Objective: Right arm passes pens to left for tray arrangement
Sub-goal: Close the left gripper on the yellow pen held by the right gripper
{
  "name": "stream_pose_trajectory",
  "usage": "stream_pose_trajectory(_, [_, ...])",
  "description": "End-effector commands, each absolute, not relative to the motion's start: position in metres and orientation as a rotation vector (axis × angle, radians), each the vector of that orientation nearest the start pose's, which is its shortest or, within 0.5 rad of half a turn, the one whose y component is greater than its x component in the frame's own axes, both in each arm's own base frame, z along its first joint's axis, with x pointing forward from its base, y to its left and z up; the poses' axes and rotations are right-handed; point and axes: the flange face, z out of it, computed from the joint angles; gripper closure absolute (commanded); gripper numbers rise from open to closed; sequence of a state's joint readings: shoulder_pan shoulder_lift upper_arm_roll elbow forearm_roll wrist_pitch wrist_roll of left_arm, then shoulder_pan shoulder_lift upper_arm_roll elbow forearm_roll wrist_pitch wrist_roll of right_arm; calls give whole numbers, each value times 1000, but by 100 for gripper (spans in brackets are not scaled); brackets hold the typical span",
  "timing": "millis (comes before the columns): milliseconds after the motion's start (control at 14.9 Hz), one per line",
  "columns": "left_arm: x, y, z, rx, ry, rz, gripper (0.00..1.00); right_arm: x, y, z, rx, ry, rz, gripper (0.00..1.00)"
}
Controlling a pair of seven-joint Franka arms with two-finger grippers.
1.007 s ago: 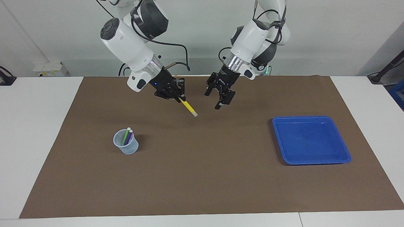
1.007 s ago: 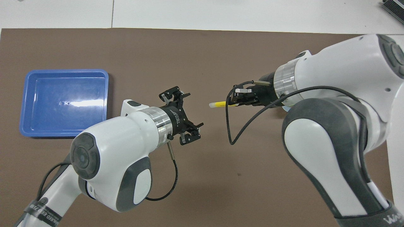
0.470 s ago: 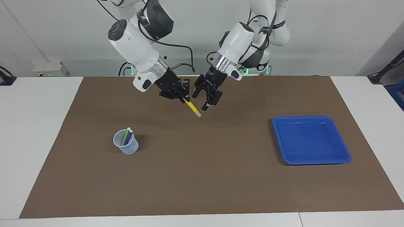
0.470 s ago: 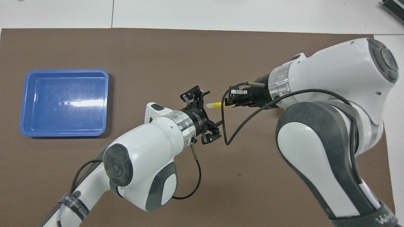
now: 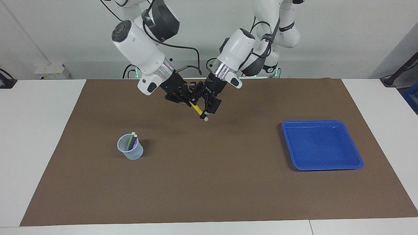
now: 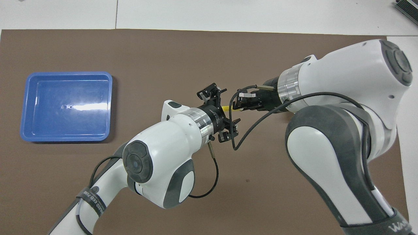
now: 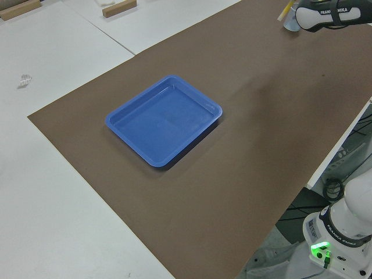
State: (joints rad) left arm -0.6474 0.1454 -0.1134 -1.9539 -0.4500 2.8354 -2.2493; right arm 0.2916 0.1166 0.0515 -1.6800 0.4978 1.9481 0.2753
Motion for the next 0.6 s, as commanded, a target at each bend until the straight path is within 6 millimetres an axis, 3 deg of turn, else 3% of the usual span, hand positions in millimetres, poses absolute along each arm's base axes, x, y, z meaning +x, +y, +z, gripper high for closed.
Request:
stream_pose_trajectory(0, [485,-420,490,1387,1933,-332,0,569,234,548,-2611,140,5,100])
stream_pose_trajectory(269, [485,-420,487,1441,1939,-332,11,569,234,548,-2613,133,5,100])
stream_pose_trajectory(403, [484,-421,487,1463,1933,-329,21,569,234,548,-2613,131,5,100])
stream_pose_trajectory(537, [486,-415,485,1516,1935,-326,23,569,233,547,-2615,129,5,100])
